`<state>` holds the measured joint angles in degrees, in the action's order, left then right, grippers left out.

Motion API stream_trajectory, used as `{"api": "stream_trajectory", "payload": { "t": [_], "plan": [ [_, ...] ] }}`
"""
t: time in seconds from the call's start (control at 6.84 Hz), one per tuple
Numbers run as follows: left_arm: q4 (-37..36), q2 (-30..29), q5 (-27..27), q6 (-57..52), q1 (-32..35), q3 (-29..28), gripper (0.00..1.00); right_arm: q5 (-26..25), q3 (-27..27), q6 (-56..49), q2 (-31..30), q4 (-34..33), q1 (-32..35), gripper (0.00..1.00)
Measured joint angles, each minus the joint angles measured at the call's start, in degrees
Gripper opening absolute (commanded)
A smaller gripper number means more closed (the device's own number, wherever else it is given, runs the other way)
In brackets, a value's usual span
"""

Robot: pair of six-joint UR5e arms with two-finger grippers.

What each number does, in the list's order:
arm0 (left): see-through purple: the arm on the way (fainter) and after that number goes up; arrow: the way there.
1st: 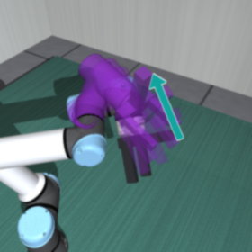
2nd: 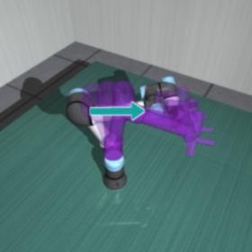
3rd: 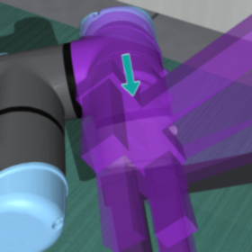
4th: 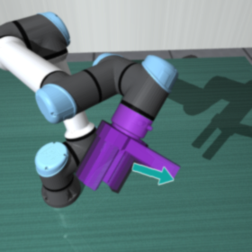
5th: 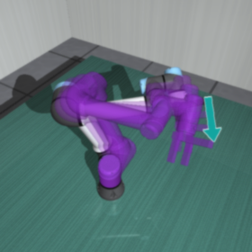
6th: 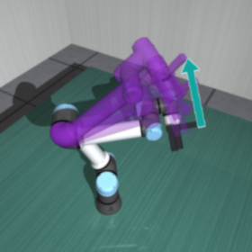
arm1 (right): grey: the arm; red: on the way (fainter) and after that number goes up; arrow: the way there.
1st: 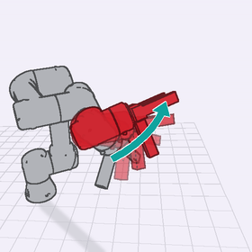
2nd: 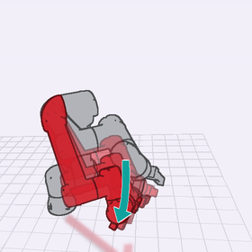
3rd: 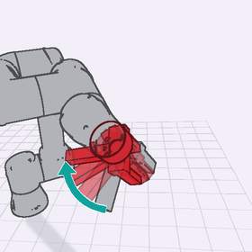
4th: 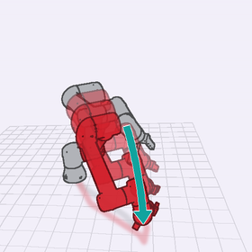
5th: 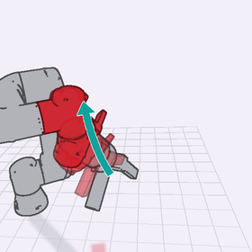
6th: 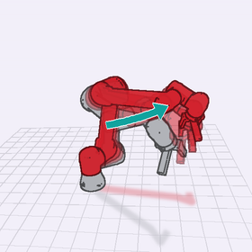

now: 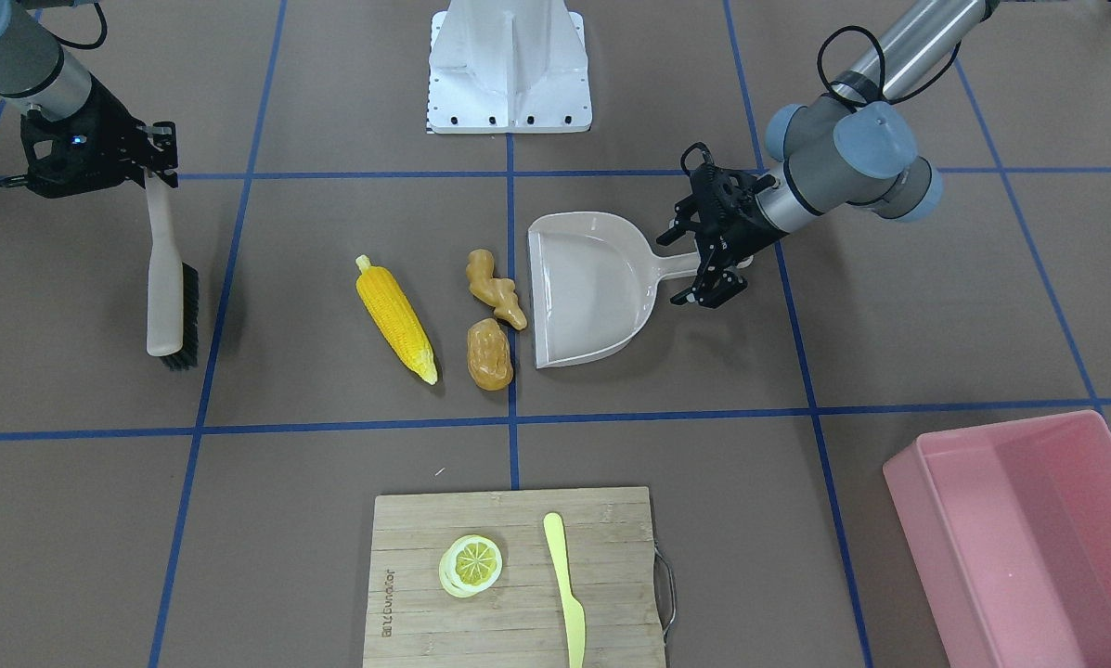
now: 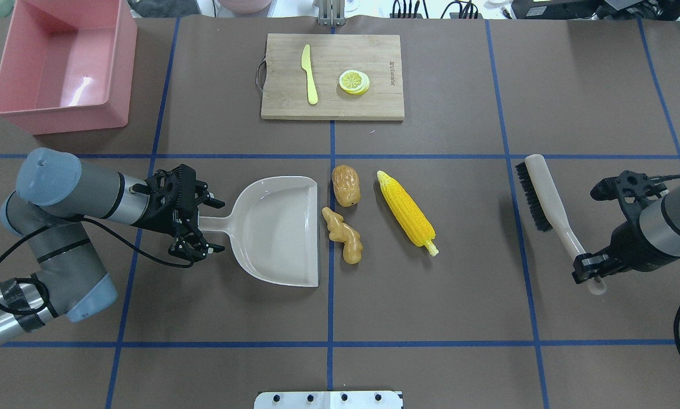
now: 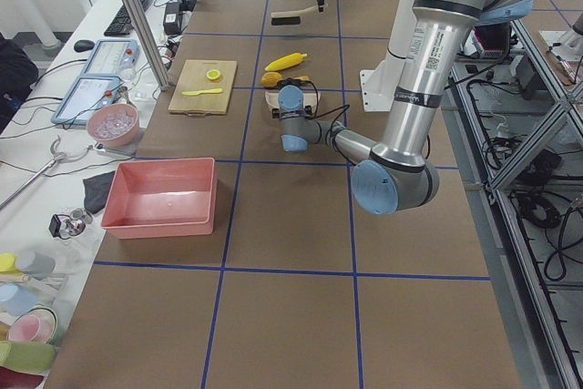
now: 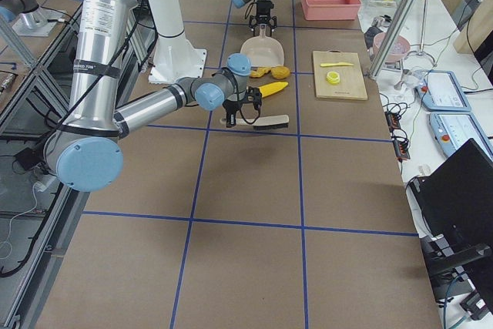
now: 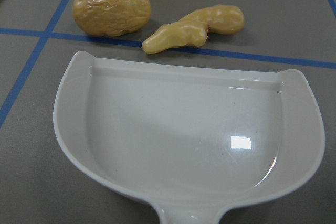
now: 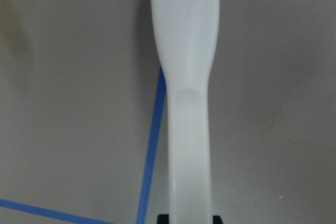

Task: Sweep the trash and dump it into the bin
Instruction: 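Lift the white-handled brush with the right gripper toward the corn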

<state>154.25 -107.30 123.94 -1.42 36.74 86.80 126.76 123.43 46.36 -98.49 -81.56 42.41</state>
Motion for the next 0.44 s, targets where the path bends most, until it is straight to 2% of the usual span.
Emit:
{"api": "stream_trajectory", "payload": {
  "t": [0.44],
  "plan": [
    [0.7, 0.0, 0.0, 1.1, 0.0, -0.2, 0.98, -3.3, 0.2, 3.5, 10.2, -10.4, -4.5, 0.00]
  ]
}}
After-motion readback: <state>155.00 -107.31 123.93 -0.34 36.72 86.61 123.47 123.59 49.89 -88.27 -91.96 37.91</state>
